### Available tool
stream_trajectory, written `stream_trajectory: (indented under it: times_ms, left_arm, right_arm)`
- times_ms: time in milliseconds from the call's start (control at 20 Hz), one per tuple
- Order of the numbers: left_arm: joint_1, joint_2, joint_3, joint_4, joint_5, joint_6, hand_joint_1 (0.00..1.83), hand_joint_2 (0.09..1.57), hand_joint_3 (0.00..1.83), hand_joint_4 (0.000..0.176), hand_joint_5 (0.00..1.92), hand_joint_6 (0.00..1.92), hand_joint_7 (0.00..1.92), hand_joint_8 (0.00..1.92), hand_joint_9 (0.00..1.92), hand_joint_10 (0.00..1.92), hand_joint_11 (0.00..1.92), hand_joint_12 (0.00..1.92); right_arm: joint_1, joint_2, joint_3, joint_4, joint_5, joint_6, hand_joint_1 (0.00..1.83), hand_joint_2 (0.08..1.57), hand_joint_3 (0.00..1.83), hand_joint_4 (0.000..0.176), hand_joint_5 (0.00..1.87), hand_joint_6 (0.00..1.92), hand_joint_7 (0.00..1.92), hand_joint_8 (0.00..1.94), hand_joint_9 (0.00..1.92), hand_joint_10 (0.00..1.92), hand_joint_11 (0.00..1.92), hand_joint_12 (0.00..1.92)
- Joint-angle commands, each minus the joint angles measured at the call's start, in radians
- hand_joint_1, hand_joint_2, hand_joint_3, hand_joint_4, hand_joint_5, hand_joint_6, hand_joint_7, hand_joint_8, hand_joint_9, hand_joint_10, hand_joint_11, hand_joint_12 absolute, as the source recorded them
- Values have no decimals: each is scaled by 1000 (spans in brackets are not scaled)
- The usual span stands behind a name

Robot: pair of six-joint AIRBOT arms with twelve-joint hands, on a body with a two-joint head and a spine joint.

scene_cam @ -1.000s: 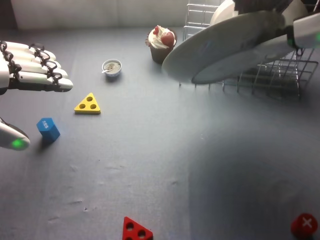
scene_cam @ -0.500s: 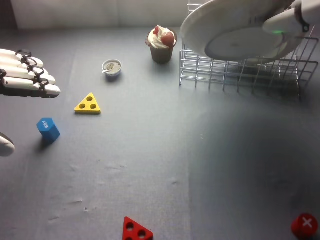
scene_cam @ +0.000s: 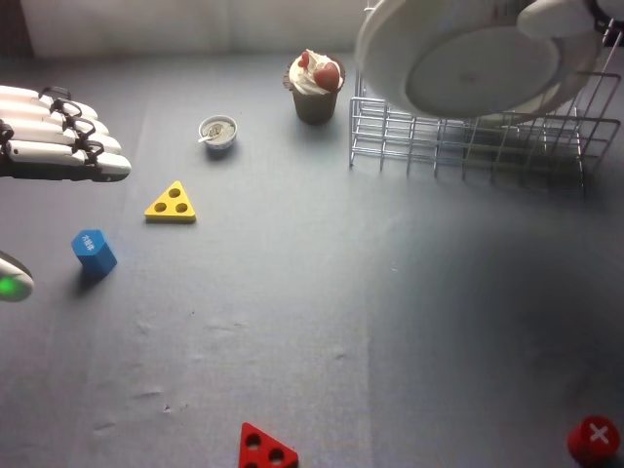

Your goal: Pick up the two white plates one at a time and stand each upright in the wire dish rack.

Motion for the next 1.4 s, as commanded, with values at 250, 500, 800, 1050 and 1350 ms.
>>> stream_trajectory:
  times_ms: [250,500,800,1050,1350]
  left_arm:
    - [13,3,-7,-90,-72,0,0,1050,0,0,175,6,195,6,197,8,172,15]
    - [12,-1,-20,-110,-98,0,0,1061,2,0,139,0,160,0,160,0,147,4]
    - [13,2,-15,-138,-127,0,0,1058,1,0,152,7,169,7,165,7,155,12]
    - [12,1,-36,-126,-139,0,0,1054,0,0,136,0,158,1,167,5,160,13]
    - [14,-5,-69,-108,-111,0,0,1058,0,0,166,13,192,15,193,15,178,20]
  right_arm:
    - [43,-11,48,55,95,20,1493,1053,0,0,973,916,1074,553,1111,753,1012,1352]
    - [52,-30,87,79,83,20,1493,1049,0,0,994,886,1055,589,1109,749,1041,1306]
    - [37,-57,132,95,72,20,1492,1060,0,0,970,901,1007,666,1093,798,1025,1345]
    - [5,-85,156,106,83,21,1490,1074,0,0,913,1014,988,704,1057,839,1013,1355]
    - [-53,-111,188,116,113,21,1492,1086,2,0,838,1069,972,784,1074,832,960,1406]
